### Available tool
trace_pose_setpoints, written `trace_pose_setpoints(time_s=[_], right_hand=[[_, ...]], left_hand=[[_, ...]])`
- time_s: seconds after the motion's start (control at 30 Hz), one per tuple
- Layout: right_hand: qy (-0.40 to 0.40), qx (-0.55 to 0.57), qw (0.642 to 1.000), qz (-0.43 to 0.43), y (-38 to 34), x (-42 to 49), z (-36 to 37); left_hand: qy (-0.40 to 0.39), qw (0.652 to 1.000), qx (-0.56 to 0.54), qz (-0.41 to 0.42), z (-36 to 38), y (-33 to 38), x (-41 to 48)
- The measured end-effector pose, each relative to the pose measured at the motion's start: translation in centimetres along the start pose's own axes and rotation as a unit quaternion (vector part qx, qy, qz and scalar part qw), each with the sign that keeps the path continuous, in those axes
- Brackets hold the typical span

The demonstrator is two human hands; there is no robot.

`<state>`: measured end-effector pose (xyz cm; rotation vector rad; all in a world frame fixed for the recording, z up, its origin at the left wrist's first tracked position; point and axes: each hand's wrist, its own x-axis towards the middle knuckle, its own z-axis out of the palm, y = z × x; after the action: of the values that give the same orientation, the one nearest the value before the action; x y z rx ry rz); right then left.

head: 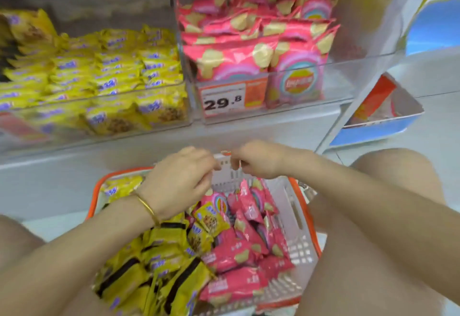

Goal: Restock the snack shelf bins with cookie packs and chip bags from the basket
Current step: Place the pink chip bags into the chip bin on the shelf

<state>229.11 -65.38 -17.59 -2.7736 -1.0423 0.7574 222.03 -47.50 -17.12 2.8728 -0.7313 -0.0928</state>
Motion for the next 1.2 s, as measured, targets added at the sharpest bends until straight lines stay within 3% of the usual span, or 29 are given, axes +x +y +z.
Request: trace_pose_setpoints(time_s=[0.13, 0.2, 0.4, 0.57, 0.7, 0.8, 0.87, 0.93, 1.0, 1.03, 1.07, 1.1, 1.13, 1.2], right_hand=[[-0.115, -0.051, 0.988, 0.088, 1.7, 7.0, 8.0], [-0.123, 0.001, 0.982, 0.147, 2.6, 9.0, 11.5], [0.036, 0.185, 0.929, 0.318, 3.1, 10.6, 20.6], [0.077, 0.106, 0.943, 0.305, 2.8, 10.8, 19.8], [0.118, 0.024, 0.971, 0.209, 0.7, 9.8, 15.1], [0.134, 0.113, 0.961, 0.212, -0.4, 7.5, 10.6], [0.153, 0.316, 0.903, 0.249, -0.5, 5.8, 8.2], [0.134, 0.534, 0.786, 0.282, -0.8, 4.0, 6.2], [0.078, 0.666, 0.678, 0.301, -0.8, 2.5, 5.1], [0.048, 0.700, 0.646, 0.300, -0.8, 1.7, 4.6], [0.016, 0.709, 0.640, 0.295, -0.8, 0.9, 4.0], [-0.014, 0.692, 0.662, 0.289, -0.6, 0.0, 3.5], [-0.034, 0.646, 0.710, 0.278, -0.5, -0.8, 2.8], [-0.011, 0.481, 0.840, 0.251, 0.2, -2.4, 1.1]], left_hand=[[-0.067, 0.994, 0.063, -0.060, 2.3, -1.8, -0.6], [-0.074, 0.992, 0.075, -0.071, 2.8, -1.8, -0.1], [-0.078, 0.989, 0.085, -0.098, 3.7, -2.2, -0.1], [-0.117, 0.981, 0.084, -0.129, 4.1, -3.1, 0.1], [-0.140, 0.979, 0.058, -0.138, 4.9, -2.9, 0.6], [-0.149, 0.979, -0.002, -0.137, 5.6, -2.1, 0.7], [-0.158, 0.975, -0.067, -0.139, 6.0, -1.4, 0.6], [-0.148, 0.972, -0.130, -0.129, 6.0, -0.6, 0.6], [-0.095, 0.979, -0.143, -0.111, 5.8, 0.3, 0.6], [-0.051, 0.982, -0.146, -0.108, 5.5, 0.6, 0.7], [-0.012, 0.981, -0.159, -0.114, 5.2, 0.7, 0.9], [0.016, 0.975, -0.186, -0.123, 4.5, 0.8, 1.0], [0.027, 0.964, -0.227, -0.135, 3.6, 0.9, 1.1], [0.016, 0.925, -0.347, -0.152, 1.6, 0.9, 1.0]])
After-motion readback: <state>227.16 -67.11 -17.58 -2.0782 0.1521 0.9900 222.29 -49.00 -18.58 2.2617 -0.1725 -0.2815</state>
